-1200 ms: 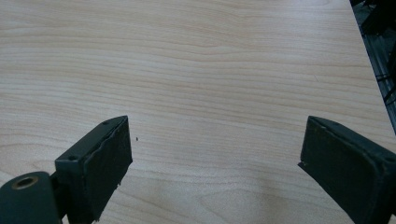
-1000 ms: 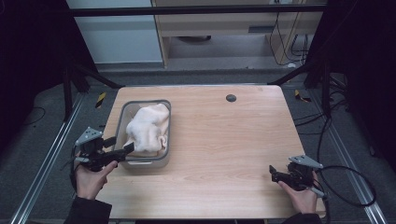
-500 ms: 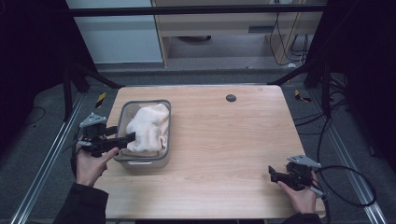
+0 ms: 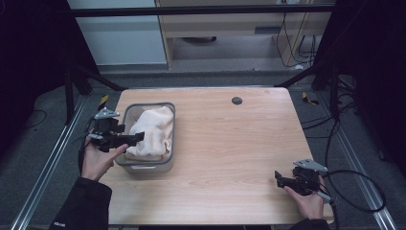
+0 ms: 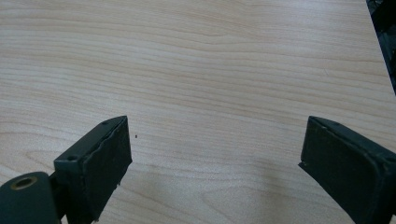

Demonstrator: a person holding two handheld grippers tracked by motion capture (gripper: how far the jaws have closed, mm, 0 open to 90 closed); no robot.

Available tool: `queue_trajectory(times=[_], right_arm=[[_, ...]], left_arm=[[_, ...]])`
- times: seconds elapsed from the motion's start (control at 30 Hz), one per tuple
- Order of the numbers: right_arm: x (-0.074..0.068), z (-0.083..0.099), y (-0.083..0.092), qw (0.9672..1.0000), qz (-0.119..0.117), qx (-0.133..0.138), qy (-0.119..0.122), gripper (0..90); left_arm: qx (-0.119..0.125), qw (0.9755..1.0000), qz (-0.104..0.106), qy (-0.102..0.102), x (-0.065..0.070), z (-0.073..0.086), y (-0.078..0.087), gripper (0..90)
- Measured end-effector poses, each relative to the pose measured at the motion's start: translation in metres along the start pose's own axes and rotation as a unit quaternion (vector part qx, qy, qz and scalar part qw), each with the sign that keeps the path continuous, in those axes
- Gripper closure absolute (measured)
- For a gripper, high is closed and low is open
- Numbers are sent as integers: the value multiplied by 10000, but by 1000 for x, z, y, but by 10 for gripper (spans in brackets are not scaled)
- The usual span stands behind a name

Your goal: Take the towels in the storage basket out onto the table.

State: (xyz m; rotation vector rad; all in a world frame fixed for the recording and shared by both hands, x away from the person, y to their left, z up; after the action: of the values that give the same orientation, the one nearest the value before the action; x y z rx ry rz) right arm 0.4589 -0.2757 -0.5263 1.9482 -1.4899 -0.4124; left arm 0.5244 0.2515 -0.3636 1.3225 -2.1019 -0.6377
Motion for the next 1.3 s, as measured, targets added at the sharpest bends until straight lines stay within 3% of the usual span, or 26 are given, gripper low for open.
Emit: queue_trajectory(times=[0.27, 0.6, 1.3], right_arm=[[-1, 0, -1, 10000, -54, -22, -36, 84], [0, -1, 0, 10000, -61, 27, -49, 83], [-1, -2, -2, 9999, -107, 3, -12, 78]], left_arm=[[-261, 9996, -114, -88, 2, -6, -16, 174], [-458, 9989, -136, -22, 0, -11, -24, 164], [-1030, 9938, -409, -5, -7, -11, -56, 111]])
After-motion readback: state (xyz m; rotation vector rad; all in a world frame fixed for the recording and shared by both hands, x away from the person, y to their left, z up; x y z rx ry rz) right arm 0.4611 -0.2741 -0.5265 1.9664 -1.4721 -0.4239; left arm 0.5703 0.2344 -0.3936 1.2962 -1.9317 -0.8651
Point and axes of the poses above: each handheld gripper's, and its own axes: y roughly backward along the jaws, z roughly out of its underside, x roughly to its right, the point moved 5 cm from there along -y, roughly forward along the jaws, and after that the axes turned 10 degrees about y, right-handed, at the moved point
